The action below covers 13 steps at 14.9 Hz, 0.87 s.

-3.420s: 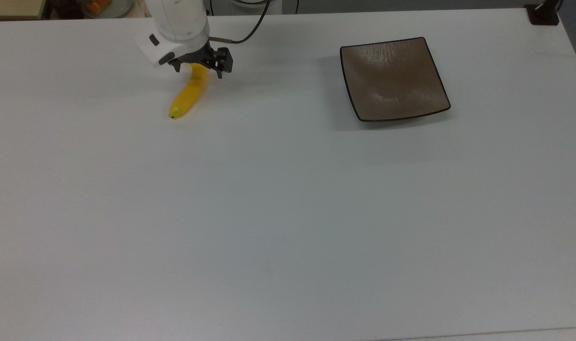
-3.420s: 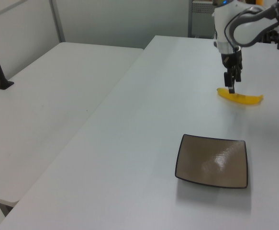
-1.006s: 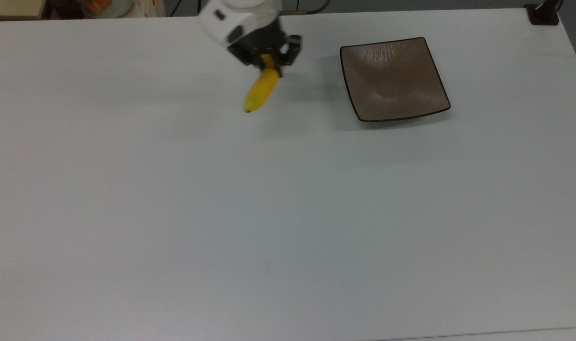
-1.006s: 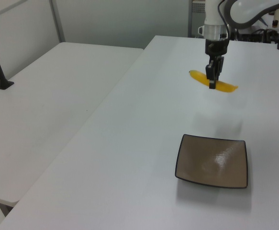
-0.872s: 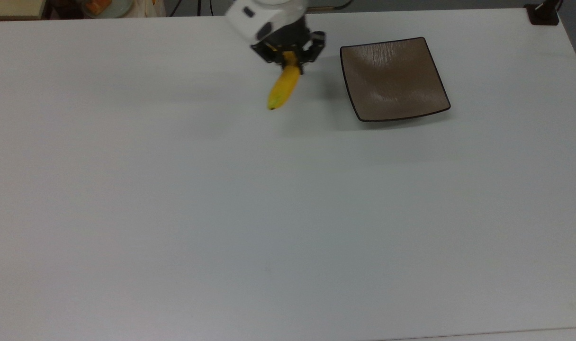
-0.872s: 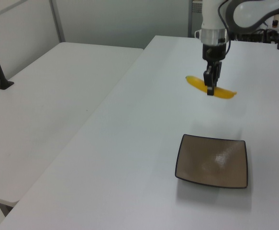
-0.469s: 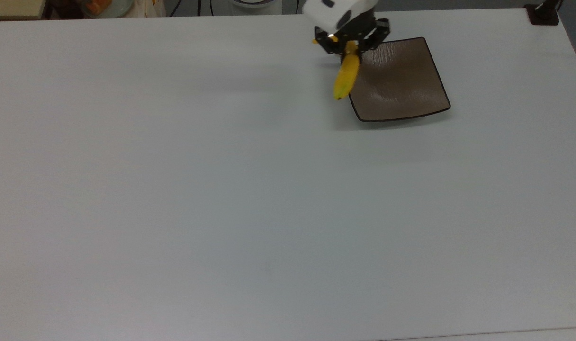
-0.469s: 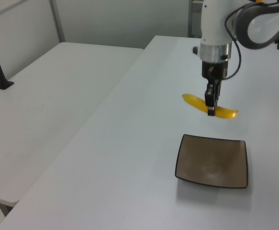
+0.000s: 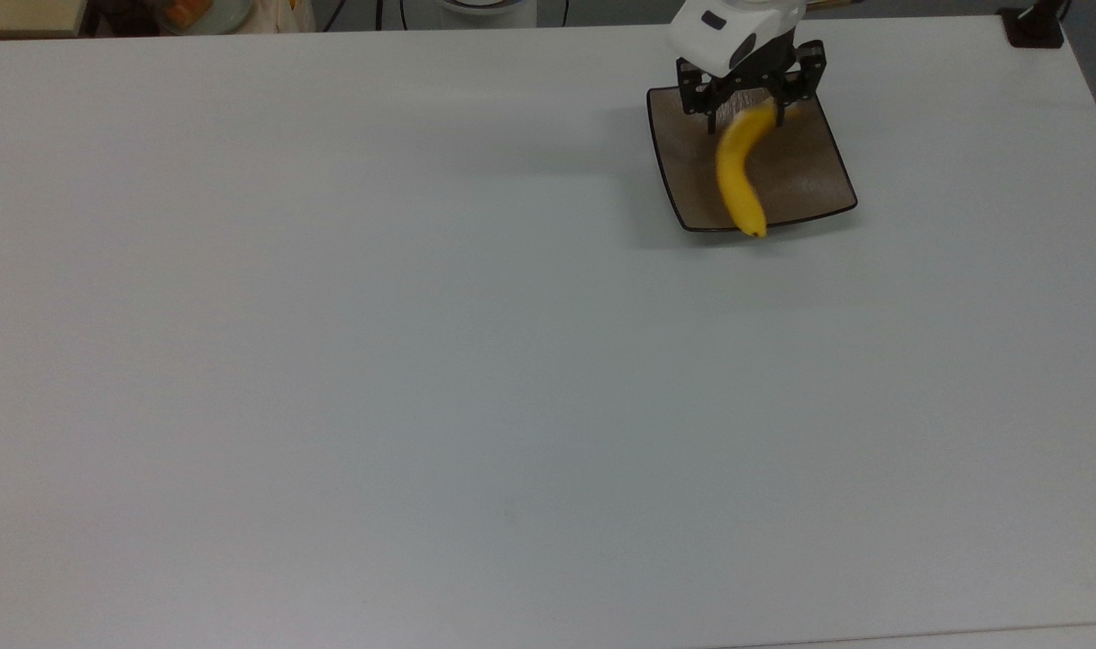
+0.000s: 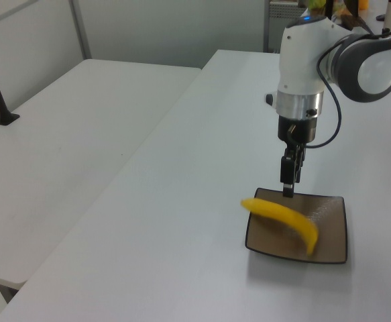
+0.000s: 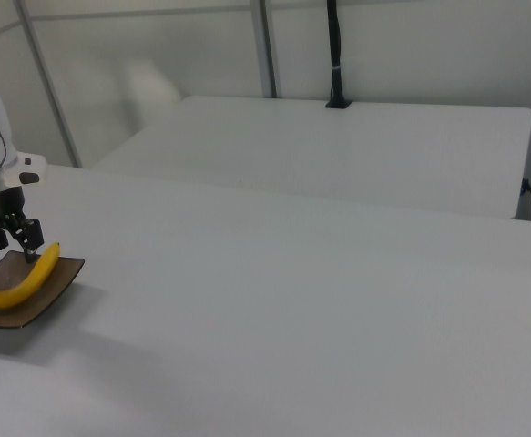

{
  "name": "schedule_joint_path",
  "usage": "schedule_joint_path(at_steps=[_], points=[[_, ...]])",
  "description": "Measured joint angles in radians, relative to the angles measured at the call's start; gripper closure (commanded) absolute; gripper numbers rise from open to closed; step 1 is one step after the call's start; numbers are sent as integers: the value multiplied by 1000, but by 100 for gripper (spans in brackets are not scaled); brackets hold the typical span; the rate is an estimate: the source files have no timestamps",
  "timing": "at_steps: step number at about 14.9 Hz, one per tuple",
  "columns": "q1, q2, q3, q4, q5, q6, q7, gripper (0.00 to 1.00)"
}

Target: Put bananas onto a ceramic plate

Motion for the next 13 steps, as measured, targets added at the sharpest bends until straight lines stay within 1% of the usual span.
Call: schedule_joint_path(at_steps=[5,6,8,9,10,11,13], points=[[-5,0,6,24,-2,4,15,0],[-7,-2,5,28,-13,4,15,0],[-11,-6,1,37,-84,0,15,0],[-15,-8,-9,42,-143,-31,15,0],[-16,-9,-22,48,-180,-74,4,0],[-17,-11,-41,57,-208,-131,-24,0],[-18,-20,-93,87,-228,-252,-120,0]])
